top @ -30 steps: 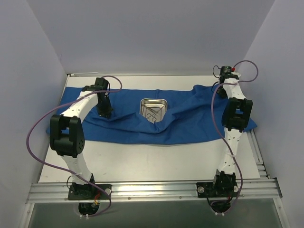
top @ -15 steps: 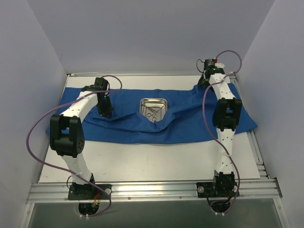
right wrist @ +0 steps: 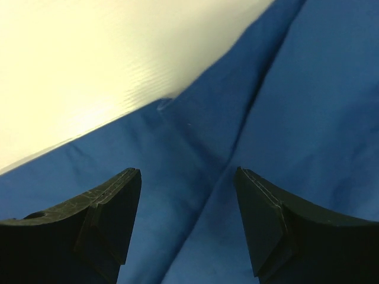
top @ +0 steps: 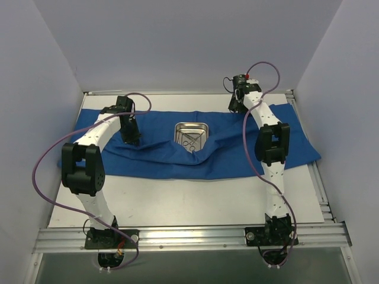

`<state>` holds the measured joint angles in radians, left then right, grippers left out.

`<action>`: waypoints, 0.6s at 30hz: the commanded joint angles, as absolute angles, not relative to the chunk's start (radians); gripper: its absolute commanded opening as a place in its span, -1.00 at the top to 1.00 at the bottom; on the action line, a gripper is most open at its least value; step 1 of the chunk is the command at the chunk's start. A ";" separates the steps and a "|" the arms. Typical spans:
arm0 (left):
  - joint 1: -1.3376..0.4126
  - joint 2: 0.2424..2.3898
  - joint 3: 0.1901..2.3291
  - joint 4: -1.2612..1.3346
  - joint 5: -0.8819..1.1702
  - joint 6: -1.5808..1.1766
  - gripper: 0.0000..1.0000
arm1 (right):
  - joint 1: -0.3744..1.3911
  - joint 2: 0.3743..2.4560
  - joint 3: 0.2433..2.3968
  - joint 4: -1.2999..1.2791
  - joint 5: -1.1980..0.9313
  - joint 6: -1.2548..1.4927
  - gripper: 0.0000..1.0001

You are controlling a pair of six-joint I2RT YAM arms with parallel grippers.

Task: Open and lay out the surgical kit
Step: Open the surgical kit at the center of the board.

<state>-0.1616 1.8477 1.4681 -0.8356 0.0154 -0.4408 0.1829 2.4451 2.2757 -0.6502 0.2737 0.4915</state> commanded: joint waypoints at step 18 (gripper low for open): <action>-0.144 1.822 1.473 -0.787 0.063 -0.430 0.95 | 0.258 2.391 2.252 -0.851 0.437 0.460 -0.30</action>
<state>-0.1539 1.8477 1.4681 -0.8177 0.0399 -0.4400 0.2520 2.3955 2.2341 -0.7708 0.3847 0.4591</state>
